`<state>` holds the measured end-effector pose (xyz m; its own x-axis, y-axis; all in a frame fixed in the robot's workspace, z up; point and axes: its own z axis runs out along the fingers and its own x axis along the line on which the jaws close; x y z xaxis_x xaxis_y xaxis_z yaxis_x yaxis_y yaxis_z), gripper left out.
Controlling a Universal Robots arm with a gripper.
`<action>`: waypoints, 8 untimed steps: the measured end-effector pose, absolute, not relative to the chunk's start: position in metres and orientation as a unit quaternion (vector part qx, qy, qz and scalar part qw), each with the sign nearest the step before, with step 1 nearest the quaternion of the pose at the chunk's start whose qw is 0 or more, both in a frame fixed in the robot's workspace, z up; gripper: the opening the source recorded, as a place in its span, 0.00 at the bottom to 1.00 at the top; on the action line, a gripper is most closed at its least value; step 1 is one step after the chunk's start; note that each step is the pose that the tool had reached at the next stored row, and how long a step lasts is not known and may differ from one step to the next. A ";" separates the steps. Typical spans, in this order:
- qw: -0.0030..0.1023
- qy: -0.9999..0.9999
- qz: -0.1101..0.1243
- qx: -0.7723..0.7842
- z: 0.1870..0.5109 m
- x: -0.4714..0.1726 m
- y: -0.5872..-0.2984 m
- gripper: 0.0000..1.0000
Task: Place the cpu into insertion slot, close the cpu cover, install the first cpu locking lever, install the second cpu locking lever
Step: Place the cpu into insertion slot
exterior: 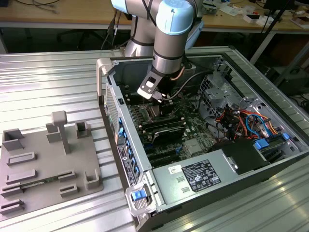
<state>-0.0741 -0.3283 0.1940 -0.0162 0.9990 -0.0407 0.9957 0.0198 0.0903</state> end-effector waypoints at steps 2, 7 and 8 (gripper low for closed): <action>0.046 0.713 0.018 0.700 0.194 -0.074 -0.328 0.55; 0.046 0.713 0.018 0.700 0.194 -0.074 -0.328 0.55; 0.046 0.713 0.018 0.700 0.194 -0.074 -0.328 0.55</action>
<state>-0.0741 -0.3283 0.1939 -0.0162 0.9990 -0.0406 0.9957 0.0198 0.0904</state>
